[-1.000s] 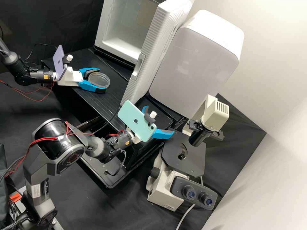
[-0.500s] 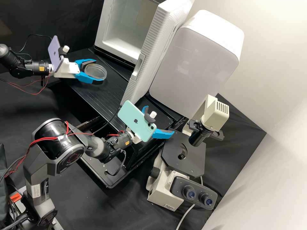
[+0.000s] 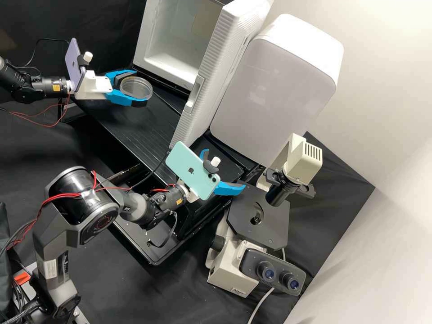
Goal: Place the petri dish in the incubator
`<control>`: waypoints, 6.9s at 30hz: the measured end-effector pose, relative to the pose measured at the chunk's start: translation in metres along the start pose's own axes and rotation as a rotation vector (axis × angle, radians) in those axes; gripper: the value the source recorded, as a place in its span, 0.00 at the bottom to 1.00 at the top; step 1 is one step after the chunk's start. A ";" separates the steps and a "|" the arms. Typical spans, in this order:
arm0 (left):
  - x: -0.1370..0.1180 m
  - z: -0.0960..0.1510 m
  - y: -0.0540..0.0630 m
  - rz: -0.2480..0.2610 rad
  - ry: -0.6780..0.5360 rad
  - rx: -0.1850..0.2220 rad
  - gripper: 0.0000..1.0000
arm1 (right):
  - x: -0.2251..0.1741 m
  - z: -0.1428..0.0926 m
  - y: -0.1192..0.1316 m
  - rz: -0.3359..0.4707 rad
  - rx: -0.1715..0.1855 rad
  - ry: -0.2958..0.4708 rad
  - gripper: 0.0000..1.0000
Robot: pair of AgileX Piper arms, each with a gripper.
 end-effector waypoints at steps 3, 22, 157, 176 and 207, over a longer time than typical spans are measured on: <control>0.003 0.001 0.003 0.000 -0.001 0.002 0.00 | 0.000 0.000 0.000 0.000 0.000 0.000 1.00; 0.080 -0.020 0.032 -0.004 0.118 -0.047 0.00 | 0.000 0.000 0.000 0.000 0.000 0.000 1.00; 0.249 -0.055 0.029 -0.123 0.466 -0.024 1.00 | 0.000 0.000 0.000 0.000 0.000 0.000 1.00; 0.255 -0.053 0.040 -0.078 0.455 -0.054 1.00 | 0.000 0.000 0.000 0.000 0.000 0.000 1.00; 0.246 -0.052 0.039 -0.116 0.463 -0.041 1.00 | 0.000 0.000 0.000 0.000 0.000 0.000 1.00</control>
